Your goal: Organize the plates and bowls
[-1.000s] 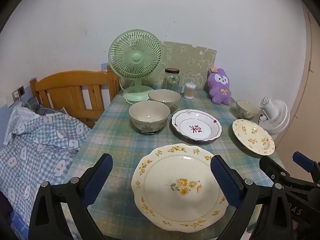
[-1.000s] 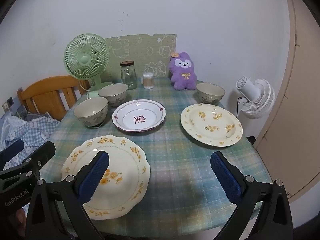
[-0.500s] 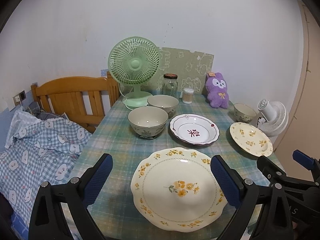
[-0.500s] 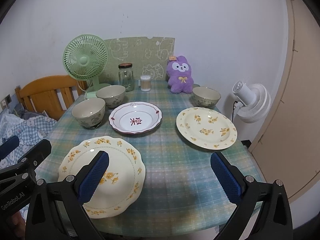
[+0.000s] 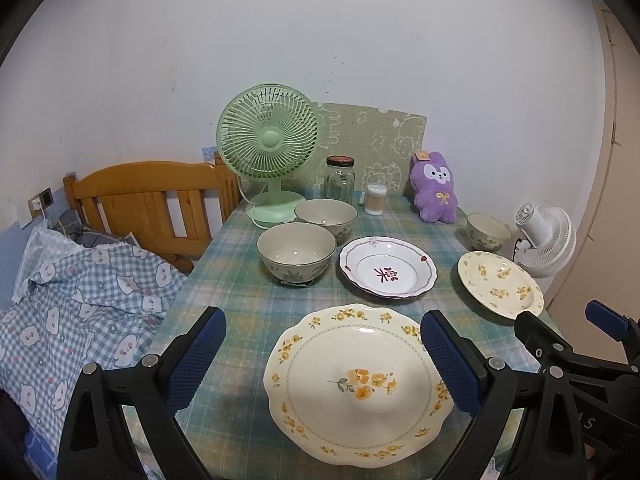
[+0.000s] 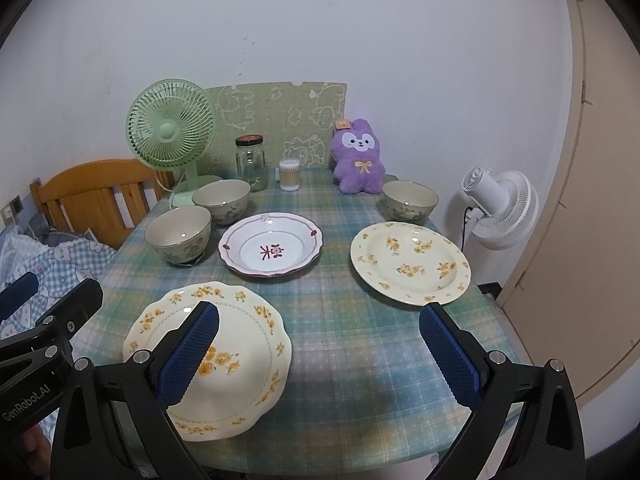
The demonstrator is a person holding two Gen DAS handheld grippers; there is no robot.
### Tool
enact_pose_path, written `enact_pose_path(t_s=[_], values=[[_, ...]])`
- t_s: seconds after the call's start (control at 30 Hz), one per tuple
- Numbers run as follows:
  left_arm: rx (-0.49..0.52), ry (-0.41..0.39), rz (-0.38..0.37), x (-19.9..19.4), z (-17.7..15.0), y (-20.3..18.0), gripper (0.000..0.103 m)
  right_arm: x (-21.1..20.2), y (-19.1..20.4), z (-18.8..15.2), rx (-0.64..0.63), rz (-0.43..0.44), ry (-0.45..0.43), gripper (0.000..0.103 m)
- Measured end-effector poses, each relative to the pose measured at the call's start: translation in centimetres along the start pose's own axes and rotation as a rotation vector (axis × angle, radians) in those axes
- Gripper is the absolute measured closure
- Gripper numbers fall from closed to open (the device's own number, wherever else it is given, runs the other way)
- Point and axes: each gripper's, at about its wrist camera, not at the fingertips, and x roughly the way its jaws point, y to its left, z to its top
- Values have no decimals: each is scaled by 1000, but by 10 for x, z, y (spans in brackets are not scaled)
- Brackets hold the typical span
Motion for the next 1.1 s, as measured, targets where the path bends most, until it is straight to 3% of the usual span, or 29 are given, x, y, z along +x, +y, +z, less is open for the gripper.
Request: enact_pose_path(t_s=[1.1], values=[[14,19,9,2,-2,-5,7,0,-7,-4,23,19,10,2]])
